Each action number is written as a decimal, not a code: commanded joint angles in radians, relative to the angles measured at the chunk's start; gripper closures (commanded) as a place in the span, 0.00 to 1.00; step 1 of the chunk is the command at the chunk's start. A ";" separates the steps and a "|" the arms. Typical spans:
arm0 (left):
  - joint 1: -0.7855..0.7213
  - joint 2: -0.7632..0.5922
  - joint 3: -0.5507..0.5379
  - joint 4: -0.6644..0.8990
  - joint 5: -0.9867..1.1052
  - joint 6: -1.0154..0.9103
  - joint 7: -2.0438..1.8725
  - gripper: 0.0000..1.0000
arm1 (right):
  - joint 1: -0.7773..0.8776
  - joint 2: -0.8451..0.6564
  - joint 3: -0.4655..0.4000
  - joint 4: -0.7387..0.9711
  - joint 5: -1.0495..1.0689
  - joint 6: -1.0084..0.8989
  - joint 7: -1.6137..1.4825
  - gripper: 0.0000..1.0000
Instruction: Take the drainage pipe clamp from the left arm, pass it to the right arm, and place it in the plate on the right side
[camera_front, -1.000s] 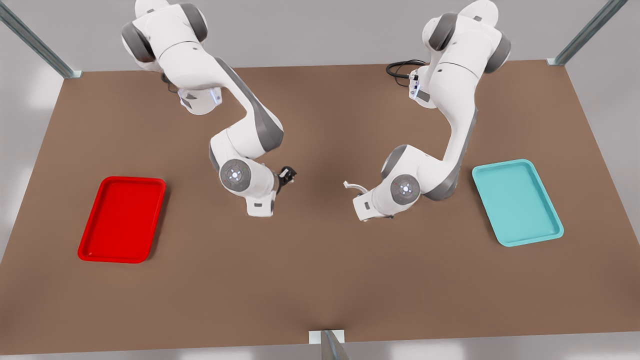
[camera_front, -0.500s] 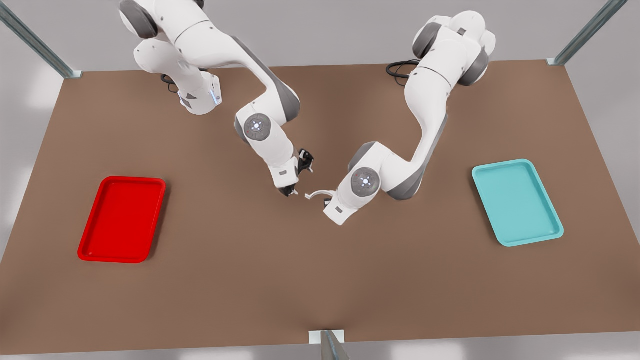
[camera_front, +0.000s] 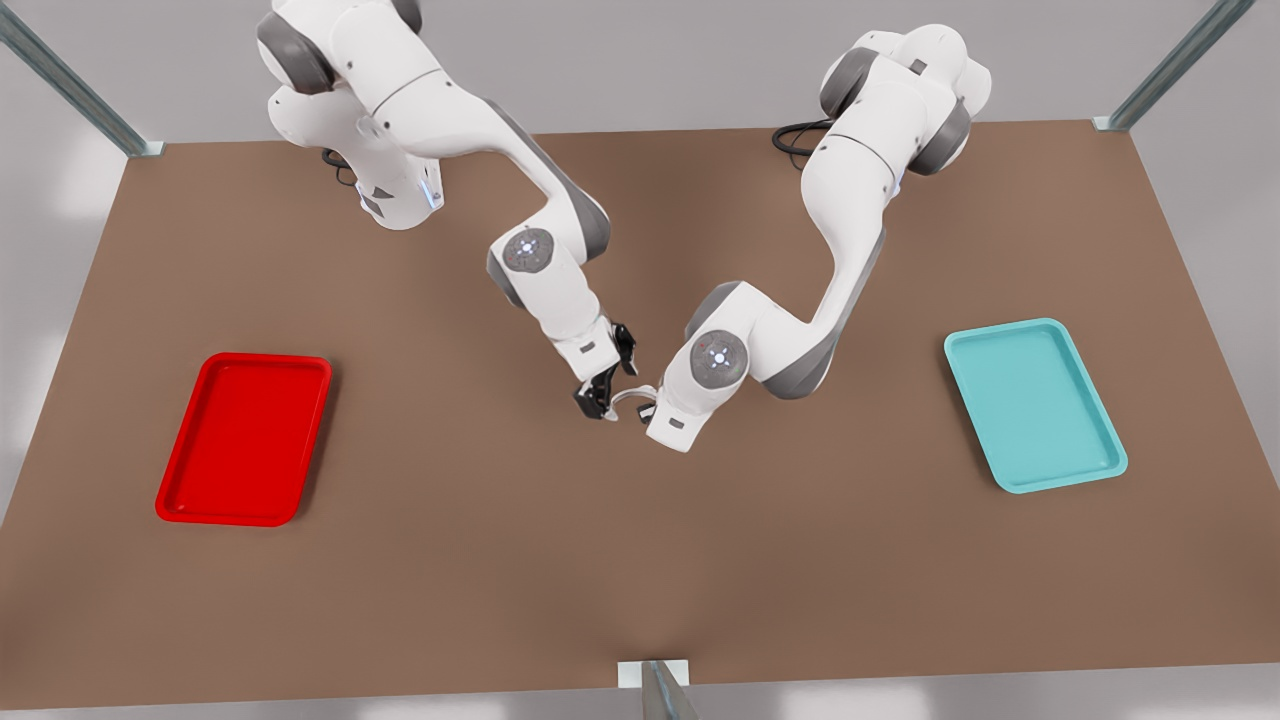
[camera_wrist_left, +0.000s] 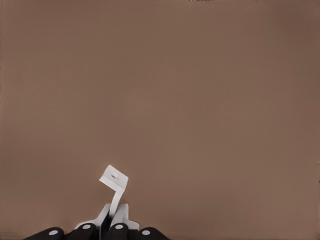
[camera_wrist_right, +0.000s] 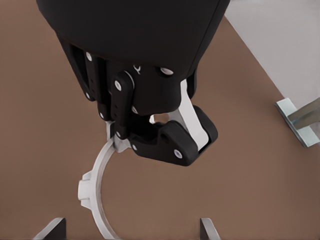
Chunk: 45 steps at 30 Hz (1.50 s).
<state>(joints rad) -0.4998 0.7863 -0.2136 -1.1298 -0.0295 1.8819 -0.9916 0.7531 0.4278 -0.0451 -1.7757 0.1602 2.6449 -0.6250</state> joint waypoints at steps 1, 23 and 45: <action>0.000 -0.004 -0.001 0.001 -0.001 -0.010 -0.164 0.79 | -0.005 0.012 0.001 0.004 -0.030 0.056 -0.213 0.01; -0.005 -0.012 0.000 0.001 -0.004 -0.030 -0.139 0.79 | -0.040 -0.043 0.025 -0.028 -0.011 -0.048 -0.306 0.02; 0.007 -0.019 0.003 0.016 -0.024 -0.053 -0.136 0.79 | -0.034 0.140 0.039 0.085 -0.018 -0.036 -0.329 0.02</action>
<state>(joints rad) -0.4926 0.7688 -0.2101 -1.1156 -0.0518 1.8385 -1.1208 0.7194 0.5648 -0.0062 -1.6932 0.1412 2.6104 -0.9072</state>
